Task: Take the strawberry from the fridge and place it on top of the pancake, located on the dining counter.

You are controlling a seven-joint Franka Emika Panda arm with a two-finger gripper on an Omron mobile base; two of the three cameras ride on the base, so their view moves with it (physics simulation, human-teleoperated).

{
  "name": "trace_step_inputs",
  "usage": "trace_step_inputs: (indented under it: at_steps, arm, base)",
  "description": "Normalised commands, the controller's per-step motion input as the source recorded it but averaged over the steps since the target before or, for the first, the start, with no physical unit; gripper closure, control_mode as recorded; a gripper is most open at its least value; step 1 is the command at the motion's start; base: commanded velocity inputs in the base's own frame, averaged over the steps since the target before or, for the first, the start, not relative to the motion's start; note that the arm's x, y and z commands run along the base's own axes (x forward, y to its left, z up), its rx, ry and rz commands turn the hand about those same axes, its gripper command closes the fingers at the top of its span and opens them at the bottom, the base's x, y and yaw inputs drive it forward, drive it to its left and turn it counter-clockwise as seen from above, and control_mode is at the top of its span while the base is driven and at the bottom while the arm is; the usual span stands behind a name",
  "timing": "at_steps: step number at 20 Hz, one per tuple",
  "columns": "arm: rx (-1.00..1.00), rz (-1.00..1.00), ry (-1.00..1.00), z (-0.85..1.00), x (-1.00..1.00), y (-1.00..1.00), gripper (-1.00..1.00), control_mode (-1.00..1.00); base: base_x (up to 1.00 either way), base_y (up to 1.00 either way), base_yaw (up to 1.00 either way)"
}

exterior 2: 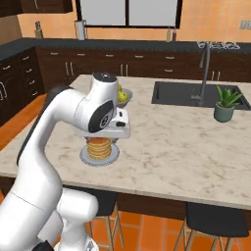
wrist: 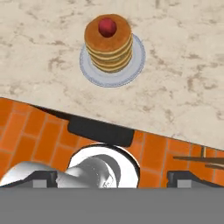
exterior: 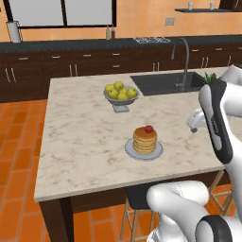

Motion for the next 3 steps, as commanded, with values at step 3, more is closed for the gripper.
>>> trace_step_inputs:
  at_steps: [3]
  arm:
    - [0.0,0.0,0.0,0.0,-0.01,0.0,-1.0,-1.0]
  base:
    - [0.0,0.0,0.0]
